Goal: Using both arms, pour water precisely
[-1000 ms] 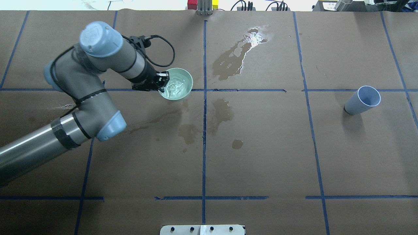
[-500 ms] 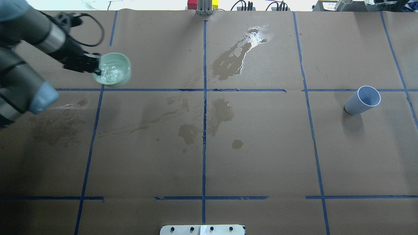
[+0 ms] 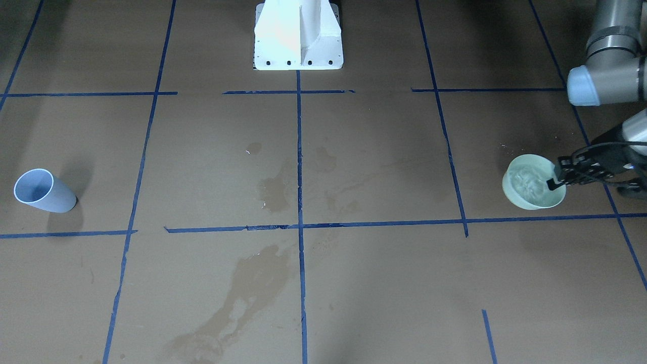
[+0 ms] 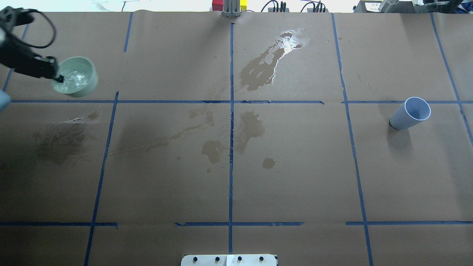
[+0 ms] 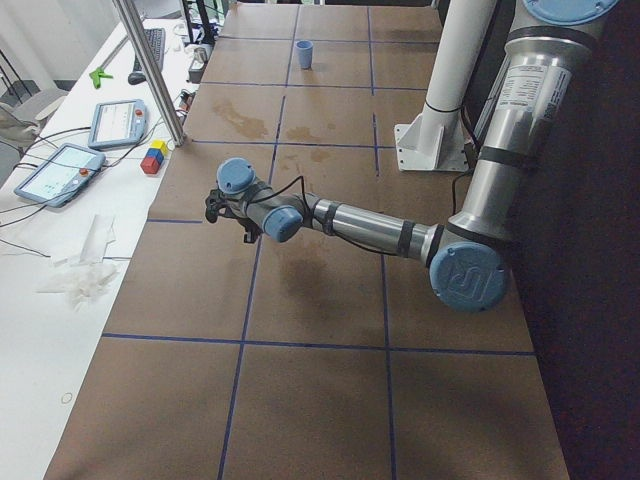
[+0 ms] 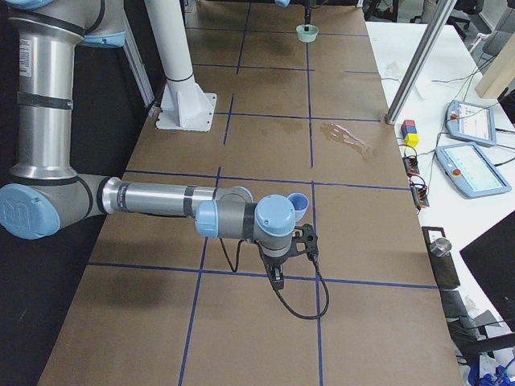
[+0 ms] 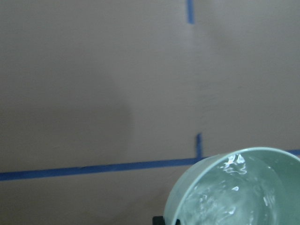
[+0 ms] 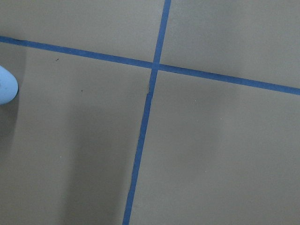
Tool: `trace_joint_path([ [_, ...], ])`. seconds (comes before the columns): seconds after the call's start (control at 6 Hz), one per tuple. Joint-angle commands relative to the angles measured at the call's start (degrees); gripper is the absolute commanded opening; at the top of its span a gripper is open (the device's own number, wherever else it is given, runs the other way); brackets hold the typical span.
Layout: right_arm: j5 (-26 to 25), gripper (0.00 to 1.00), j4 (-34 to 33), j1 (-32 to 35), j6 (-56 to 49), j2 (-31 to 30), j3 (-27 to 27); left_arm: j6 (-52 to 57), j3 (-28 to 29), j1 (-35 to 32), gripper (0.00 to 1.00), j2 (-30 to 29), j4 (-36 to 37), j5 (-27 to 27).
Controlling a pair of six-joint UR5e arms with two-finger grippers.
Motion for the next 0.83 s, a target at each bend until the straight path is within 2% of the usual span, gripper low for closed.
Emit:
trace_joint_path([
  [0.0, 0.00, 1.00, -0.02, -0.31, 0.11, 0.13, 0.03, 4.25, 0.32, -1.56, 0.00, 6.97, -5.22, -0.11],
  [0.17, 0.00, 1.00, -0.02, -0.32, 0.02, 0.04, 0.03, 1.38, 0.93, -1.56, 0.00, 7.60, -8.05, 0.07],
  [0.33, 0.09, 1.00, 0.07, -0.32, 0.10, 0.04, 0.12, -6.39, 3.38, -1.21, 0.00, 7.96, -15.30, 0.51],
  [0.5, 0.09, 1.00, 0.07, -0.32, 0.02, 0.04, 0.12, -13.00, 7.49, 1.49, 0.00, 7.96, -25.03, 3.04],
  [0.67, 0.00, 1.00, 0.07, -0.32, 0.02, 0.04, 0.20, -17.41, 7.97, 5.96, 0.00, 7.96, -28.08, 6.80],
])
